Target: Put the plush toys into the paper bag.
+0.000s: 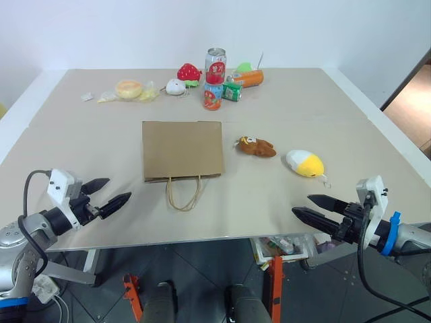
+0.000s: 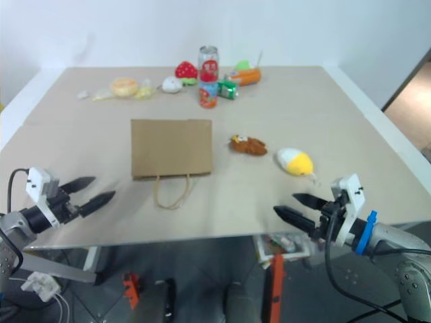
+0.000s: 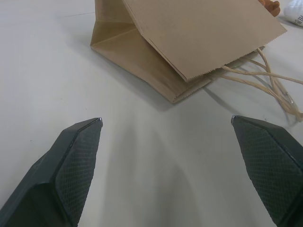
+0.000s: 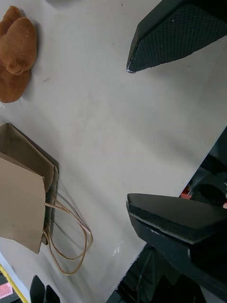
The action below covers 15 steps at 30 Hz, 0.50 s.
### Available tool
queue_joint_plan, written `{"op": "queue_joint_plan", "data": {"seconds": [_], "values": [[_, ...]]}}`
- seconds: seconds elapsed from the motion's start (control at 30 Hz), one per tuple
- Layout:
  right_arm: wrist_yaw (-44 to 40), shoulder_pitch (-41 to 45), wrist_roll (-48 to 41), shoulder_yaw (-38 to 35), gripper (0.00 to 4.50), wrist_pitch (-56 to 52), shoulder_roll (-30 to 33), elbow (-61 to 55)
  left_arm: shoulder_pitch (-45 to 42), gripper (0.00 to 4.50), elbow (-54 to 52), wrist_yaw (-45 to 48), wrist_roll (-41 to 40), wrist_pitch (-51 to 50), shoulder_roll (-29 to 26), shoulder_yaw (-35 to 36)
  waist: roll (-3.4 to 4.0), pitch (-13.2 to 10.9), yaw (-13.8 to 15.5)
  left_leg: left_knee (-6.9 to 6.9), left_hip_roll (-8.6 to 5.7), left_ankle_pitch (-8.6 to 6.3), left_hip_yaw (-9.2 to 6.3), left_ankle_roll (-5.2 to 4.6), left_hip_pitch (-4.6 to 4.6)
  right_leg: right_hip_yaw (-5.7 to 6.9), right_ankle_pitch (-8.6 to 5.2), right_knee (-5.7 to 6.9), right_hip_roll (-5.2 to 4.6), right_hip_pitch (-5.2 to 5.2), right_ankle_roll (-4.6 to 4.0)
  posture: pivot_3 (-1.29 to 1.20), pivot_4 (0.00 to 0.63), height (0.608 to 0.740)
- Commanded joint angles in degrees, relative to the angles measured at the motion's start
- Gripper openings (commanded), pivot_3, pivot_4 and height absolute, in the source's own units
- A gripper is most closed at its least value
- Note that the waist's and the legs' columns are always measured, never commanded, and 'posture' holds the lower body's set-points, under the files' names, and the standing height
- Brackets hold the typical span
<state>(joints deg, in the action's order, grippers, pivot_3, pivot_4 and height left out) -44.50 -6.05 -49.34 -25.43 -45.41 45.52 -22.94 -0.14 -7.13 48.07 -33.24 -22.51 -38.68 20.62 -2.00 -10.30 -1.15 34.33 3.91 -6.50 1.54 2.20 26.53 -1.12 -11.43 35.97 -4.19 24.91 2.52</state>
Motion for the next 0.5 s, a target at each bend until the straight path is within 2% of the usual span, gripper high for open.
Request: {"op": "queue_joint_plan", "data": {"seconds": [0.03,0.2,0.4,0.5], "values": [[0.17,0.83,-0.55,-1.23,4.39,0.95,-0.09,-1.38,-0.91,4.5,0.31,2.59,-1.06,1.7,-0.92,1.49,0.0,0.0,0.0,0.0,0.0,0.0,0.0,0.0,0.0,0.0,0.0,0.0,0.0,0.0,0.0,0.0,0.15,0.74],[-0.09,2.41,0.09,0.37,4.39,1.32,0.01,-1.07,-0.17,4.5,1.26,14.04,0.08,10.53,-2.69,0.12,0.01,0.0,-0.02,0.0,0.0,0.0,0.0,0.0,0.0,0.0,0.0,0.0,0.0,0.08,-0.01,0.0,0.15,0.74],[-1.45,7.46,-4.26,2.74,4.39,-2.14,2.01,-4.68,-5.08,4.5,3.97,24.07,8.77,29.04,-3.89,-6.95,0.01,0.0,0.0,0.0,0.0,0.0,0.01,0.0,0.0,0.0,0.0,-0.01,-0.02,0.06,-0.01,0.0,0.15,0.74],[-2.97,8.62,-6.05,6.53,4.39,-3.96,3.24,-9.42,-10.16,4.5,9.0,26.69,15.54,40.9,-3.52,-12.15,0.01,0.0,0.09,-0.01,0.0,0.0,0.01,0.0,0.03,0.0,0.02,0.03,-0.01,-0.07,-0.03,0.0,0.15,0.74]]}}
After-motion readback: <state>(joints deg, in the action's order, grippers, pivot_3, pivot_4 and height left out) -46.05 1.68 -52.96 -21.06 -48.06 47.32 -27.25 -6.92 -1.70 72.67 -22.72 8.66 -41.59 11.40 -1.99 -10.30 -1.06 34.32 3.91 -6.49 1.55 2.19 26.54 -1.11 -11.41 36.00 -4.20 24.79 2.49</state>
